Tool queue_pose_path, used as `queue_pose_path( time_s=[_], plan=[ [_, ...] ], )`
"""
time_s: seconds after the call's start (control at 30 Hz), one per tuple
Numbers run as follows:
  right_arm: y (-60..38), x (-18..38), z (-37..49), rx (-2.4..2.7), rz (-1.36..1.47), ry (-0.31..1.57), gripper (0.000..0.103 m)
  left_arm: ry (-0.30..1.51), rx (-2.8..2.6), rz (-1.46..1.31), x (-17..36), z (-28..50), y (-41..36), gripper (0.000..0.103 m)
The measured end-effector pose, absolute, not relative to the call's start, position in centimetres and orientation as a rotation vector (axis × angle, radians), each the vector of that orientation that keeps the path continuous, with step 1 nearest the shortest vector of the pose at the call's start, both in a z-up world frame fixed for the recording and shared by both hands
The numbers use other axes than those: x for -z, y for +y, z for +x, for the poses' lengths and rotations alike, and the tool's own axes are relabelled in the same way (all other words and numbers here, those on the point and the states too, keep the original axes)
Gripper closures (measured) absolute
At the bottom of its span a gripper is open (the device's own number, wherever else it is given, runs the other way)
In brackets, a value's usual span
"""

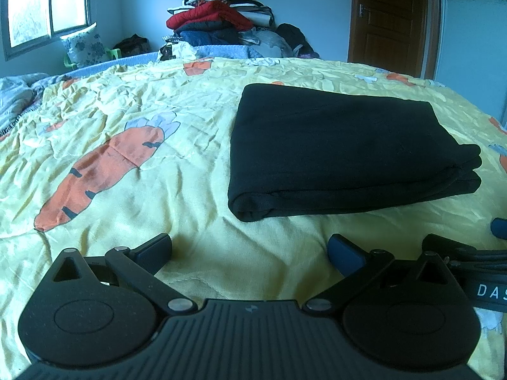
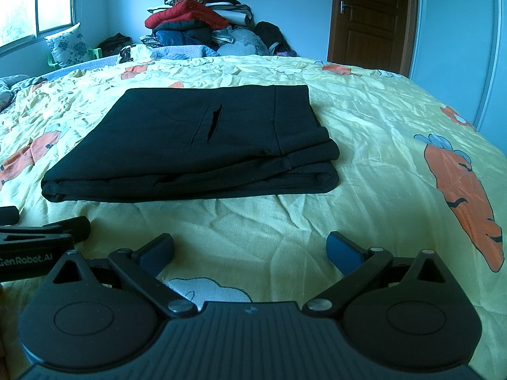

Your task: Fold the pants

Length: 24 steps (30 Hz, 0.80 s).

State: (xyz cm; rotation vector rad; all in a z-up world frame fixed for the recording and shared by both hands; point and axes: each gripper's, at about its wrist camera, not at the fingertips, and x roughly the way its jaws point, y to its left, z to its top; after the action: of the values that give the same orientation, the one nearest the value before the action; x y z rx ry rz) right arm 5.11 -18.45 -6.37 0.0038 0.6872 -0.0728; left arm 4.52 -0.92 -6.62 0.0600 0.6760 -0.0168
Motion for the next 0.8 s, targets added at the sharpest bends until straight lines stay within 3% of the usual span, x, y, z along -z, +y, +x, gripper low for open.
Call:
queue_pose_path(
  time_s=[0.8],
  plan=[
    [-18.47, 6.37, 5.12, 0.072, 0.003, 0.687, 0.000, 0.654, -0.012, 0.120, 6.46, 4.25, -1.71, 0.000]
  ],
)
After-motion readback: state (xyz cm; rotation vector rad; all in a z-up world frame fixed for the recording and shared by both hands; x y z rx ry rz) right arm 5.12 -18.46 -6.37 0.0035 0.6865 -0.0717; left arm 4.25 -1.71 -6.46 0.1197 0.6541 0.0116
